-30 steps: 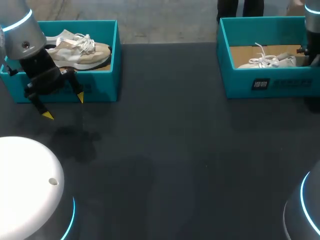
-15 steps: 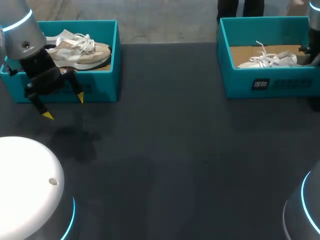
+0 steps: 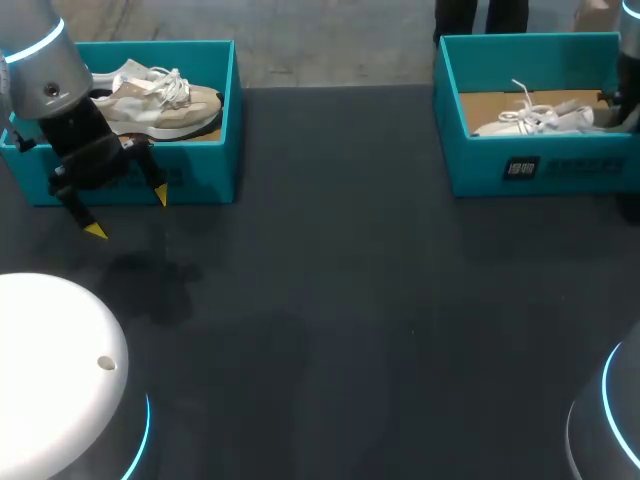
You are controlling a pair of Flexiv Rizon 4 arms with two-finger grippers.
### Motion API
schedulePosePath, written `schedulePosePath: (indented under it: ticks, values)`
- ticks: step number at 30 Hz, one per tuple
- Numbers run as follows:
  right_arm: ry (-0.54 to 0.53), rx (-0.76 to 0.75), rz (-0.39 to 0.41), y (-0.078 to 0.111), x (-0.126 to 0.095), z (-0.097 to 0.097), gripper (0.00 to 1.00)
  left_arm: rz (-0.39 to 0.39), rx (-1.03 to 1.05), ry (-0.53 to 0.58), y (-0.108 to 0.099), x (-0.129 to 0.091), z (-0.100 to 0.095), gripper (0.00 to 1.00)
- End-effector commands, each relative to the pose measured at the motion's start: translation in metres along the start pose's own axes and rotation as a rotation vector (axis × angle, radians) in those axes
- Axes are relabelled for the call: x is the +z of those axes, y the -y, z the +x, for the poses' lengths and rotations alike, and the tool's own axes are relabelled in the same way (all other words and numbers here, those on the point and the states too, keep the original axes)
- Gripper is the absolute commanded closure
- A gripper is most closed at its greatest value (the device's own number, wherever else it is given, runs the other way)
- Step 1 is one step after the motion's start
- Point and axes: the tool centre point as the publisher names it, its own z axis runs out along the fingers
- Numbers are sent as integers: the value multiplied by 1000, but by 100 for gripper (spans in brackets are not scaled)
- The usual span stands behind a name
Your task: Take the shoe out of the shoebox, open the shoe tongue, remove and reinsert the insole, then place the shoe into the shoebox
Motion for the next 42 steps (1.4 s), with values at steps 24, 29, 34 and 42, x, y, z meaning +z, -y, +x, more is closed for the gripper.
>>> schedulePosePath:
  ticks: [24,29,34,42]
  values:
    - [-7,-7,28,4,5,5,67,-2,0,-2,0,0,0,0]
    - [-14,-10,21,5,-1,4,65,-2,0,-2,0,0,0,0]
    - [-28,-16,7,8,-9,5,61,-2,0,-2,0,0,0,0]
    - [-38,-14,-18,7,-27,2,54,-2,0,-2,0,0,0,0]
